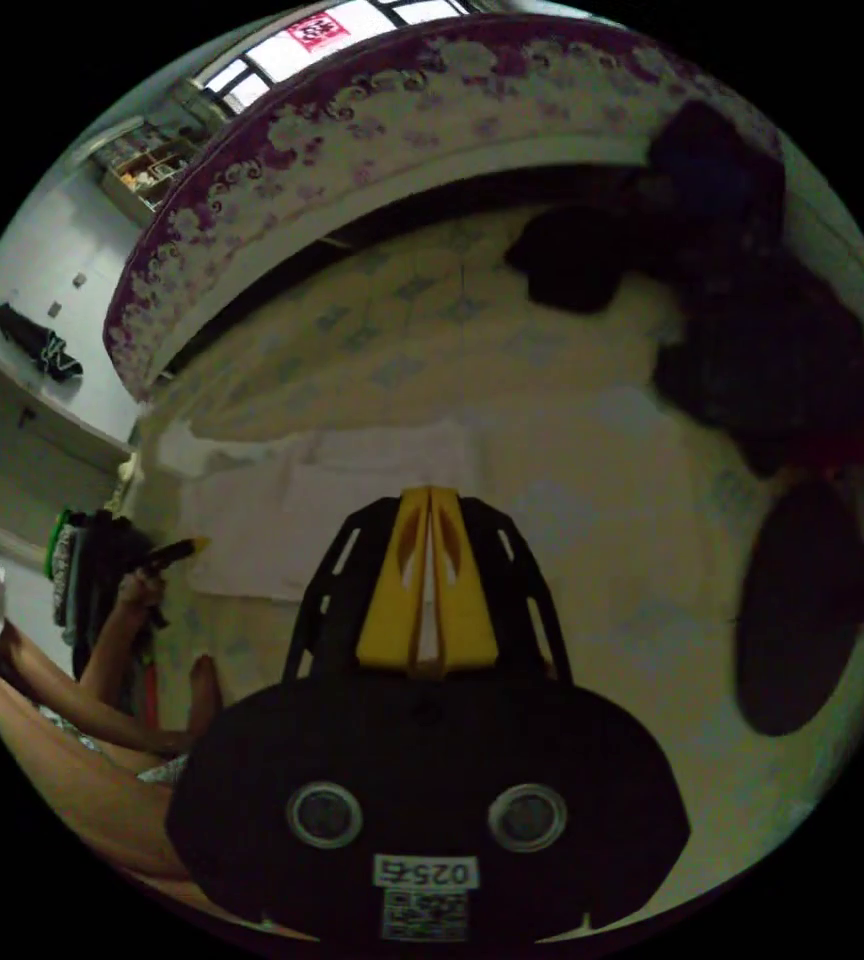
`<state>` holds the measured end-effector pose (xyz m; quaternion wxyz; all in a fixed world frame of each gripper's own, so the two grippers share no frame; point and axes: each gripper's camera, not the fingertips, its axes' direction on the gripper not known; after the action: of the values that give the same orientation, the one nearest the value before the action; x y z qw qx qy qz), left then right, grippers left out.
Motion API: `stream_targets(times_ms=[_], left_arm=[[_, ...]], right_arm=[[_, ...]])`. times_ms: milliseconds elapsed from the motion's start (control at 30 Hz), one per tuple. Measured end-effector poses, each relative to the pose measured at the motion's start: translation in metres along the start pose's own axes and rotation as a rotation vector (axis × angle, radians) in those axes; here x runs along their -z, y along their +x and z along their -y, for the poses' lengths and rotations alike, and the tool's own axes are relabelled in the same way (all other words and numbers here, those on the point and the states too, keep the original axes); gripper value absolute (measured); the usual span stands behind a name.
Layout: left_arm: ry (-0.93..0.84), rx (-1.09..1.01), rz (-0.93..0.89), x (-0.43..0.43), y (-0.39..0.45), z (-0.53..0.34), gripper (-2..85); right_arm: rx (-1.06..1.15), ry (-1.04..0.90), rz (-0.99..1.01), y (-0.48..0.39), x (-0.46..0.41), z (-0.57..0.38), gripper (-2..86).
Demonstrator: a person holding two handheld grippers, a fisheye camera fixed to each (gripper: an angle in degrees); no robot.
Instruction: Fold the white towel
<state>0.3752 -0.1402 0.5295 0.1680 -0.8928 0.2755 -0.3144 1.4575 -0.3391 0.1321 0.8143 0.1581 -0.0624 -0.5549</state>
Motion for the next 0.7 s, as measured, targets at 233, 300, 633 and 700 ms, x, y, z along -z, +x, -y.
stream_targets(times_ms=[233,300,633,700], left_arm=[[-0.111,0.144,0.056,0.068,-0.077,-0.071,0.1],[-0.096,0.144,0.082,0.075,-0.080,-0.085,0.2],[-0.023,0.267,0.013,0.137,-0.097,-0.123,0.5],[-0.005,0.285,0.001,0.149,-0.099,-0.130,0.4]], right_arm=[[0.049,-0.190,0.532,-0.016,-0.073,0.018,13.2],[0.066,-0.216,0.598,-0.037,-0.107,0.011,13.5],[0.027,-0.354,0.641,-0.065,-0.181,0.033,5.5],[0.035,-0.419,0.701,-0.067,-0.190,0.039,1.7]])
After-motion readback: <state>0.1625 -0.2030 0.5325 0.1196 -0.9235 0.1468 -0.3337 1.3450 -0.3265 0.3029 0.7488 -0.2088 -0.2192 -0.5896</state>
